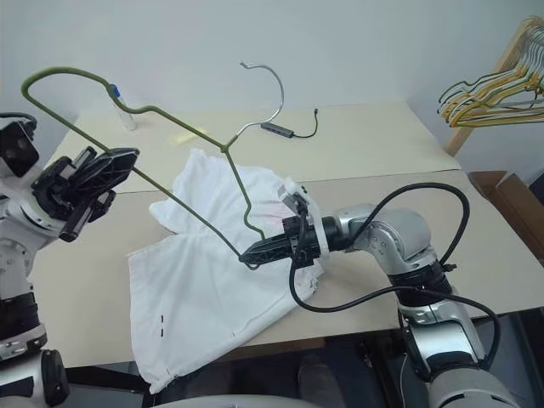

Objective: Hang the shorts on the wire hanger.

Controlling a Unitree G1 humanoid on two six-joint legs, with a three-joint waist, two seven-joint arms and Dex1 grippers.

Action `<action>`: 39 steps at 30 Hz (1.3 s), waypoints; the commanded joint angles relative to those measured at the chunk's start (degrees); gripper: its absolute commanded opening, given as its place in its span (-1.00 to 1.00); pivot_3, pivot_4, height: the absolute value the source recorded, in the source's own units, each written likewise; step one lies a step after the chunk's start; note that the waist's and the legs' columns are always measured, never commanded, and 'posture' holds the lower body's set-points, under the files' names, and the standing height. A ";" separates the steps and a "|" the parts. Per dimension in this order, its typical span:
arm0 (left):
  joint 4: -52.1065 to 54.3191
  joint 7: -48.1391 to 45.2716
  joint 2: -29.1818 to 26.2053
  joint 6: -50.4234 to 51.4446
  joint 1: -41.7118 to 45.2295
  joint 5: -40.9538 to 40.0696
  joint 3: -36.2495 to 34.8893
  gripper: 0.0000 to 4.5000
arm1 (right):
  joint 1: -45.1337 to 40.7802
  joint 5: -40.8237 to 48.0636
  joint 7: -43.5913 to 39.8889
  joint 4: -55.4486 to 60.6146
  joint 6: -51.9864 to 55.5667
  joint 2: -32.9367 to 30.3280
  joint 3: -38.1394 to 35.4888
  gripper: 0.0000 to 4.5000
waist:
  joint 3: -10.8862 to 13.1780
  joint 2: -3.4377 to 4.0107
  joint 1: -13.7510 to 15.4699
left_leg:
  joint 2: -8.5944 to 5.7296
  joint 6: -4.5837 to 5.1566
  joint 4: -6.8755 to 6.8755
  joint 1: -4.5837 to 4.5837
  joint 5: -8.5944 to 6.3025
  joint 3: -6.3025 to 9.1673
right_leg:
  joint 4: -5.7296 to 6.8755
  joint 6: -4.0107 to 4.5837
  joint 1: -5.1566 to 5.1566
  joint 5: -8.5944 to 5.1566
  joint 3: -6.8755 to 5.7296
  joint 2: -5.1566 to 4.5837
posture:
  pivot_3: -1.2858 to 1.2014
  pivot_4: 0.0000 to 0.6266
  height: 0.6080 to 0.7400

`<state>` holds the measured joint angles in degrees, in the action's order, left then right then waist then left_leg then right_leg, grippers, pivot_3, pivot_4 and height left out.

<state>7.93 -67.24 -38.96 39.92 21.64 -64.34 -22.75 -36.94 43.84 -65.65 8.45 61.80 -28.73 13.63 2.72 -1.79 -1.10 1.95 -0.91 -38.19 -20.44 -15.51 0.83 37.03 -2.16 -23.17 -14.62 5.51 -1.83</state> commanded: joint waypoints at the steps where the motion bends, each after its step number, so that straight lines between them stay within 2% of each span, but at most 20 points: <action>1: 1.14 -0.87 -0.97 -0.68 -1.58 4.43 3.92 -0.56 | -0.72 1.05 1.15 0.81 -0.09 0.77 -1.68 -1.00 | 0.00 0.00 0.00 | 0.00 0.00 0.00 0.00 0.00 0.00 | 0.00 0.00 0.00 0.00 0.00 0.01 | 0.07 -1.00 1.00; 4: 1.31 -0.15 -1.36 -1.96 -2.81 7.87 5.67 -0.15 | -0.79 1.48 1.70 0.59 0.01 0.79 -2.60 -1.00 | 0.00 0.00 0.01 | -0.01 0.00 0.00 -0.01 0.00 -0.01 | 0.00 0.01 0.00 0.01 0.01 0.00 | 0.06 -1.00 1.00; 9: -2.60 -0.86 -5.85 -6.77 -5.55 19.57 9.54 0.56 | -0.08 5.06 4.51 1.21 2.81 -0.55 -8.79 -1.00 | 0.02 0.03 -0.04 | 0.00 0.00 0.00 -0.01 0.00 -0.02 | 0.00 0.01 -0.02 0.01 0.02 0.01 | 0.06 -1.00 1.00; 12: -4.56 -1.89 -10.26 -13.75 -7.62 28.90 11.87 0.97 | 2.39 7.04 6.05 1.89 7.50 -5.67 -13.02 -1.00 | 0.02 0.02 0.08 | 0.00 0.00 0.00 -0.01 0.00 -0.01 | -0.01 0.01 -0.03 0.00 0.01 0.01 | 0.06 -1.00 1.00; 16: -3.28 -2.77 -12.61 -19.07 -9.98 34.80 13.99 0.99 | 8.42 6.55 7.45 2.38 10.02 -13.24 -16.85 -1.00 | 0.03 0.03 0.55 | -0.03 0.01 0.01 -0.11 -0.01 -0.05 | -0.11 0.02 -0.06 0.00 -0.01 -0.09 | 0.06 -1.00 1.00; 20: 0.78 -2.75 -11.82 -19.59 -11.81 34.91 14.55 0.99 | 12.99 6.89 8.58 -1.43 14.22 -18.76 -20.25 -1.00 | 0.04 0.01 0.27 | -0.03 0.01 0.01 -0.11 -0.01 -0.12 | -0.14 -0.06 -0.06 -0.04 0.02 -0.13 | 0.04 -1.00 1.00; 23: 2.39 -3.40 -11.26 -20.20 -12.58 34.19 14.55 0.99 | 14.78 7.84 1.49 -9.45 18.91 -25.12 -17.46 -1.00 | 0.05 0.02 0.01 | -0.02 0.01 0.01 -0.07 -0.01 -0.15 | -0.11 -0.07 -0.05 -0.04 0.05 -0.12 | 0.04 -1.00 1.00; 26: 2.75 -3.52 -10.99 -19.63 -12.39 34.54 15.01 0.99 | 14.29 7.76 -6.49 -16.00 22.03 -30.52 -11.23 -1.00 | 0.05 0.03 -0.33 | -0.01 0.03 0.01 0.01 -0.02 -0.23 | -0.11 -0.08 -0.01 -0.05 0.10 -0.12 | 0.03 -1.00 1.00; 28: 2.86 -3.68 -10.93 -19.64 -12.16 34.79 15.38 0.99 | 13.95 5.74 -11.09 -17.94 20.42 -33.23 -6.62 -1.00 | 0.05 0.03 -0.82 | 0.02 0.05 0.01 0.05 -0.03 -0.25 | -0.11 -0.08 0.01 -0.05 0.13 -0.07 | 0.03 -1.00 1.00; 33: 4.32 -3.63 -11.04 -18.94 -11.71 34.21 15.80 0.99 | 9.98 0.43 -19.51 -24.36 17.43 -35.10 3.49 -1.00 | 0.06 0.03 -1.87 | 0.03 0.05 0.01 0.11 -0.03 -0.26 | -0.09 -0.11 0.03 -0.05 0.14 -0.06 | 0.04 -1.00 1.00; 39: 6.52 -3.46 -11.36 -18.75 -13.76 34.47 15.70 0.99 | 4.34 -6.34 -22.54 -36.66 14.31 -29.85 9.81 -1.00 | 0.06 0.04 -1.73 | 0.04 0.05 0.01 0.10 -0.03 -0.25 | -0.08 -0.11 0.03 -0.05 0.14 -0.02 | 0.06 -1.00 1.00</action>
<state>12.76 -70.72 -49.83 21.47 7.91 -29.35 -6.30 -31.16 38.64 -85.91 -26.61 77.78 -58.88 22.76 2.79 -1.75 -2.83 1.99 -0.85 -38.18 -20.36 -15.54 0.58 36.95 -2.28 -23.15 -14.67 5.65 -1.85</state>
